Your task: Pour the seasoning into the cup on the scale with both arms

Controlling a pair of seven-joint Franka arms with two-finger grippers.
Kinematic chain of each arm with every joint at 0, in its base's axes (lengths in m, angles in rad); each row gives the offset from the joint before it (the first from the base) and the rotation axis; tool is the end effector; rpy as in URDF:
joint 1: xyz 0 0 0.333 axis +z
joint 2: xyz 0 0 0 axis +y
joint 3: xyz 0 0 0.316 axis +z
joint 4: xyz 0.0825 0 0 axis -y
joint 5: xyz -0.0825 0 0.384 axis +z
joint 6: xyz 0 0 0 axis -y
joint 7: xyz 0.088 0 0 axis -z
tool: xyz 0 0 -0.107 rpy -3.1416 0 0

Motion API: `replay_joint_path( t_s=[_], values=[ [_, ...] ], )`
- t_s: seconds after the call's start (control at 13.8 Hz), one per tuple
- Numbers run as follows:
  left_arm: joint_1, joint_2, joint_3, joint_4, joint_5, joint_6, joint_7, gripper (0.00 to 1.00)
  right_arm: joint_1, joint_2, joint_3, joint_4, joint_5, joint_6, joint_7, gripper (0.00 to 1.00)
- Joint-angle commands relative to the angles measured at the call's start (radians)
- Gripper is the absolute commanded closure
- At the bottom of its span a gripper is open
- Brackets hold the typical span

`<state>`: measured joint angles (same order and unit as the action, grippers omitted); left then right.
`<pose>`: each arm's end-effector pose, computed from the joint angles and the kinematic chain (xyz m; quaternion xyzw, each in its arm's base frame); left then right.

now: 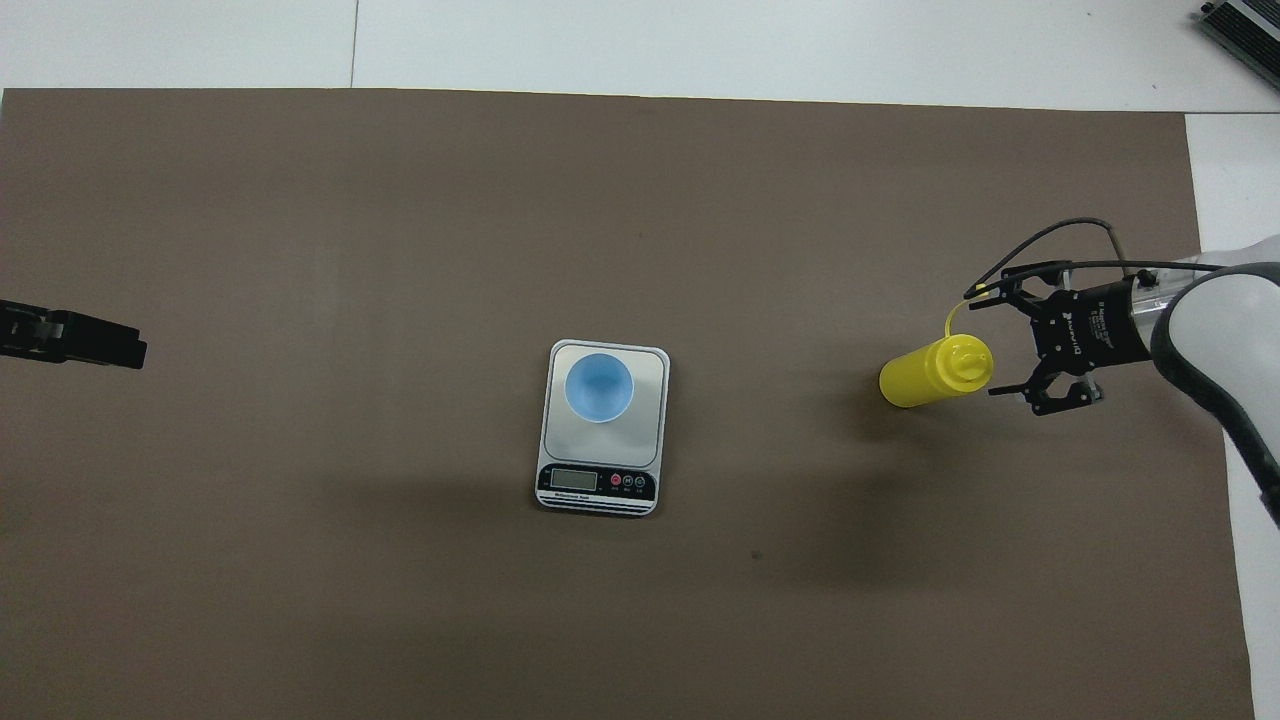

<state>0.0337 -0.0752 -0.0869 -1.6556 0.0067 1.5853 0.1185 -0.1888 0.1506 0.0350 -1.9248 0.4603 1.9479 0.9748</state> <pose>0.5311 -0.0294 0.6264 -0.9963 0.0857 -0.0021 0.0067 0.5797 -0.0603 0.4086 -0.7685 0.6016 0.1404 0.1667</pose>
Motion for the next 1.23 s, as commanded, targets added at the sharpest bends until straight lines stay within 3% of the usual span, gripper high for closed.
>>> replay_joint_path(
  t_s=[0.0,0.36,0.65,0.87,1.16],
  values=[
    [0.002,-0.031,0.004,-0.033,-0.013,0.012,0.006,0.0,0.011,-0.045,0.011,0.032,-0.106,-0.003,-0.076,0.0],
    [0.002,-0.029,0.004,-0.033,-0.013,0.012,0.006,0.0,0.139,-0.146,0.019,0.032,-0.328,-0.035,-0.393,0.0],
    [0.002,-0.031,0.004,-0.033,-0.013,0.012,0.006,0.0,0.227,-0.184,0.022,0.047,-0.452,-0.046,-0.485,0.0],
    [0.003,-0.031,0.004,-0.033,-0.013,0.012,0.006,0.0,0.279,-0.171,0.023,0.16,-0.526,-0.156,-0.58,0.0],
    [0.002,-0.031,0.004,-0.033,-0.013,0.012,0.006,0.0,0.281,-0.171,0.023,0.252,-0.513,-0.239,-0.649,0.0]
  ],
)
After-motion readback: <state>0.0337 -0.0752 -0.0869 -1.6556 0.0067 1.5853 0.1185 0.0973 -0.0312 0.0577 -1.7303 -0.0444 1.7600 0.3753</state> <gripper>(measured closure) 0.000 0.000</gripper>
